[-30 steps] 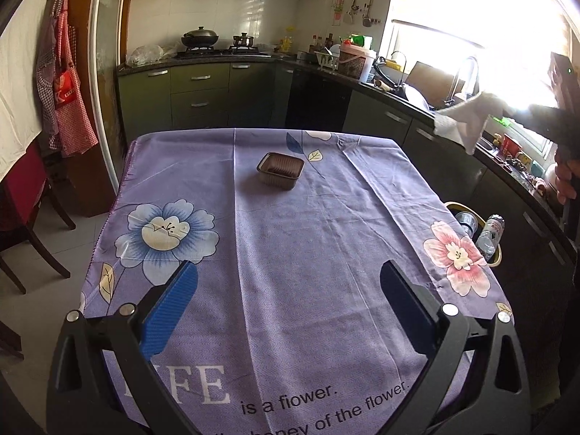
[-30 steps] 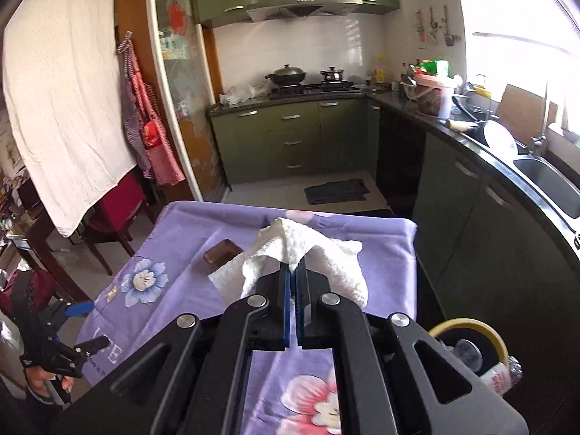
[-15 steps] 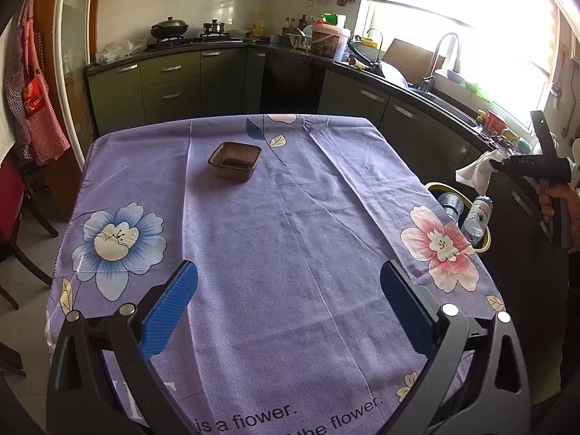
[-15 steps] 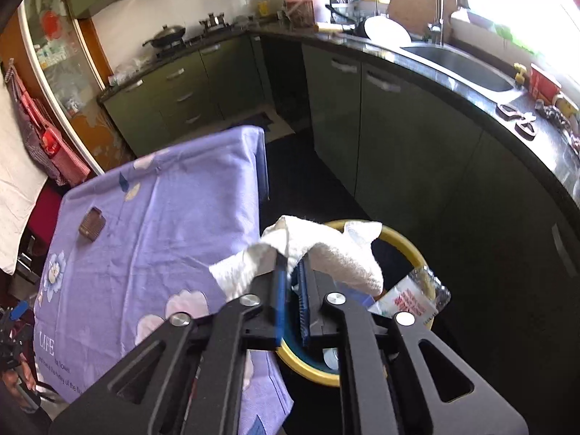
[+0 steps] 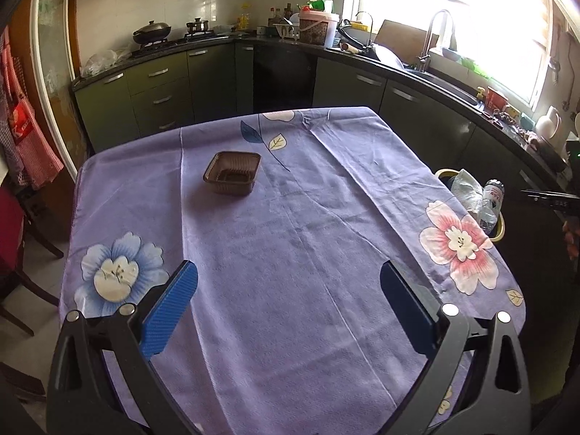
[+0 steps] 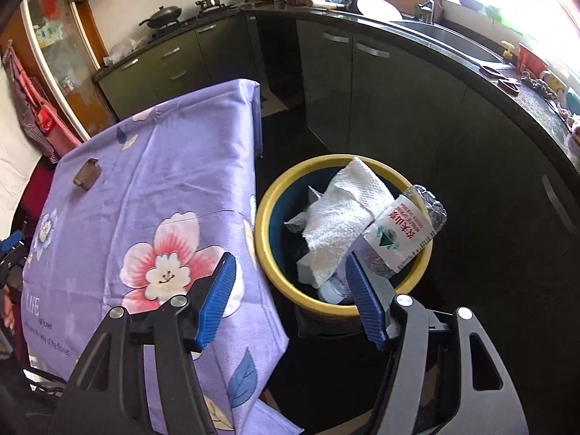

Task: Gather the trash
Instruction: 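Grasp the rim of the brown plastic tray with the left gripper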

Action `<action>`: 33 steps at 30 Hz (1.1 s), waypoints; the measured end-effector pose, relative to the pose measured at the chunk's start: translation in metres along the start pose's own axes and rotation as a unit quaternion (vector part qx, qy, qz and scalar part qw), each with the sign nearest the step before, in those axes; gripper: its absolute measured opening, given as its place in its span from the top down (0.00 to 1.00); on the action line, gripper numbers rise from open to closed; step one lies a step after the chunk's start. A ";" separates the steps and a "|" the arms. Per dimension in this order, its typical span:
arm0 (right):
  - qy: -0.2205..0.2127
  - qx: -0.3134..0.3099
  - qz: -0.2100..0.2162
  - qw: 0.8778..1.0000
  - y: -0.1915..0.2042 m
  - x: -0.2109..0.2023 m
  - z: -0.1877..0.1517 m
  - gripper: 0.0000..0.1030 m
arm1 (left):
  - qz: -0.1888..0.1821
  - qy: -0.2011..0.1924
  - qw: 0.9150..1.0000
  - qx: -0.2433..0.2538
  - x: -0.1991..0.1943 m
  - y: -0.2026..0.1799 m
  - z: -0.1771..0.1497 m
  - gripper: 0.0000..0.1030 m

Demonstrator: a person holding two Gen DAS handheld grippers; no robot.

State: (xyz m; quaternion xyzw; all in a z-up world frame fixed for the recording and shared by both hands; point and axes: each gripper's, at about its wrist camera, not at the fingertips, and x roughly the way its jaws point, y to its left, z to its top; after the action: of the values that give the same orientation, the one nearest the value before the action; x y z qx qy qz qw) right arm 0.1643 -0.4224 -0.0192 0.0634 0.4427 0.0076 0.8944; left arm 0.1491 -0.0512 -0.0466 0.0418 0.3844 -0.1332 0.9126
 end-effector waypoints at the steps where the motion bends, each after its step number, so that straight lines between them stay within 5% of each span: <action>1: -0.004 -0.005 0.004 1.000 0.005 -0.003 0.000 0.39 | 0.006 -0.002 1.000 0.011 0.005 0.002 0.009 0.07; 12: -0.018 -0.034 0.016 0.999 0.033 -0.014 -0.002 0.38 | -0.015 0.068 0.997 0.032 0.108 0.012 0.101 0.10; 22: -0.011 -0.034 0.034 0.999 0.031 -0.004 -0.008 0.37 | -0.020 0.164 0.986 -0.021 0.173 0.027 0.112 0.32; 33: -0.006 -0.033 0.044 0.998 0.031 0.004 -0.013 0.37 | 0.024 0.195 0.980 -0.033 0.191 0.029 0.106 0.66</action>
State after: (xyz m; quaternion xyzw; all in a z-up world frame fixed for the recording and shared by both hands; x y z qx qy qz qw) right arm 0.1580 -0.3899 -0.0261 0.0537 0.4337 0.0614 0.8974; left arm 0.3577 -0.0821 -0.1094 0.0464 0.5581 -0.0878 0.8238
